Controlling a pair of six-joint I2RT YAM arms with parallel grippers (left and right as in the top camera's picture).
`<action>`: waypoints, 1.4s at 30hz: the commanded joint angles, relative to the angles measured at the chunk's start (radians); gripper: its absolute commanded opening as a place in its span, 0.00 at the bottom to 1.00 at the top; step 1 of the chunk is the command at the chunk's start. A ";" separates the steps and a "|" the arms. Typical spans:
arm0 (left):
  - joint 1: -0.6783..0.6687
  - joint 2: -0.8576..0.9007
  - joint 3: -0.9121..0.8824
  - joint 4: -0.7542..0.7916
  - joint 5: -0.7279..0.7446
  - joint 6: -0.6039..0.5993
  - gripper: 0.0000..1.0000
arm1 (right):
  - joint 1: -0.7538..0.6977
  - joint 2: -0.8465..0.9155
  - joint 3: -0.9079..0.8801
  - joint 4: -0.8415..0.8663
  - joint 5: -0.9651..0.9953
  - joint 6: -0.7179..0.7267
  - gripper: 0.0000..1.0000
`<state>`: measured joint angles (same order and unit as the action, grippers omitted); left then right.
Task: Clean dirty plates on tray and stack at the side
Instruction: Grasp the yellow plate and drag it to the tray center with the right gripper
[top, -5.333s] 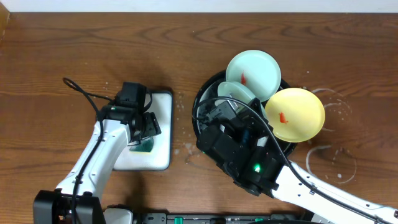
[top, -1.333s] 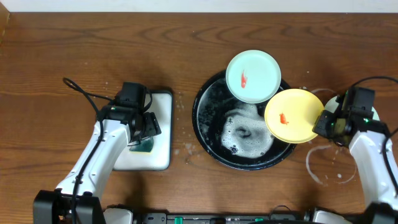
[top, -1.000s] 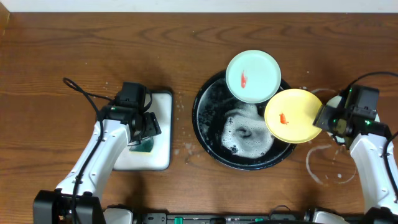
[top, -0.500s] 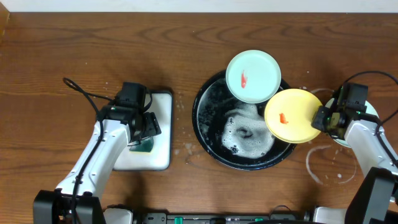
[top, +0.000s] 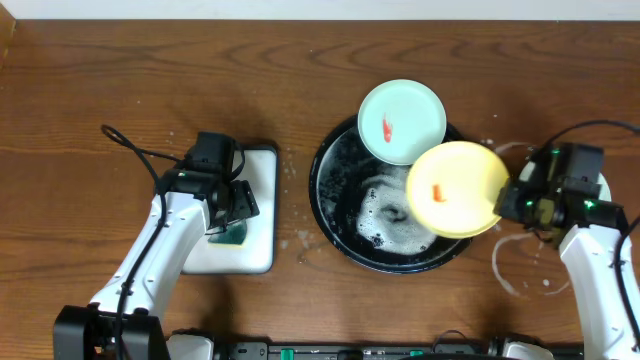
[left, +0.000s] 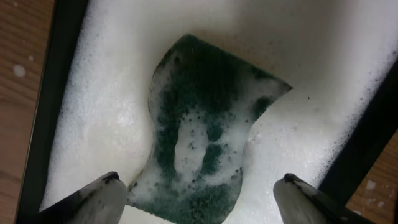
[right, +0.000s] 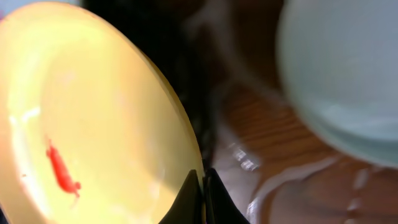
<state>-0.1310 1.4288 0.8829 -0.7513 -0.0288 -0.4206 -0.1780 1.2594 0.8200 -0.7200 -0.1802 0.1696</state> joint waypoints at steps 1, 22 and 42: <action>0.005 -0.003 -0.003 -0.002 -0.002 0.001 0.82 | 0.069 0.002 -0.018 -0.018 -0.057 -0.021 0.01; 0.005 -0.003 -0.003 0.008 0.092 -0.093 0.81 | 0.271 0.119 -0.185 0.280 -0.026 -0.018 0.37; 0.005 -0.003 -0.003 -0.014 -0.036 0.021 0.81 | 0.270 0.304 -0.185 0.565 -0.024 -0.175 0.24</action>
<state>-0.1310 1.4288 0.8822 -0.7593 -0.0422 -0.4507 0.0845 1.5352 0.6315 -0.1623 -0.1776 0.0261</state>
